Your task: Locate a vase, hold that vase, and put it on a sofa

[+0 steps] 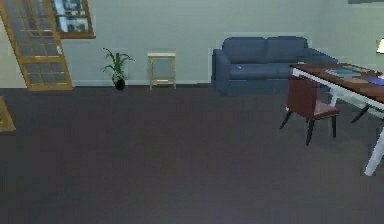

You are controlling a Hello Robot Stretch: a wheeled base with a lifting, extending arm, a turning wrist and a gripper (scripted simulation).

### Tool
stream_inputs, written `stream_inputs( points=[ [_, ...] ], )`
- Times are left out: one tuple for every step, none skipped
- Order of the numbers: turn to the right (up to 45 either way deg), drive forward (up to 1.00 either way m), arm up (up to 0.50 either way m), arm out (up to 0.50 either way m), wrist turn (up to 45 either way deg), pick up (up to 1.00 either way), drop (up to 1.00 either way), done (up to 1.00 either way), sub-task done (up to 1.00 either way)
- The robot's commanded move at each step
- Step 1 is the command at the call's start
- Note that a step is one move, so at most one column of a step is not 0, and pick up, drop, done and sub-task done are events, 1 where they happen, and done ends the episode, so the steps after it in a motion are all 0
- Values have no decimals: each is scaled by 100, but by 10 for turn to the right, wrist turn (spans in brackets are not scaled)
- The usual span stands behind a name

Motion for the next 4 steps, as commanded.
stream_inputs(
  points=[
    [0,15,0,0,0,0,0,0,0],
    [-30,0,0,0,0,0,0,0,0],
    [0,50,0,0,0,0,0,0,0],
    [-420,0,0,0,0,0,0,0,0]
  ],
)
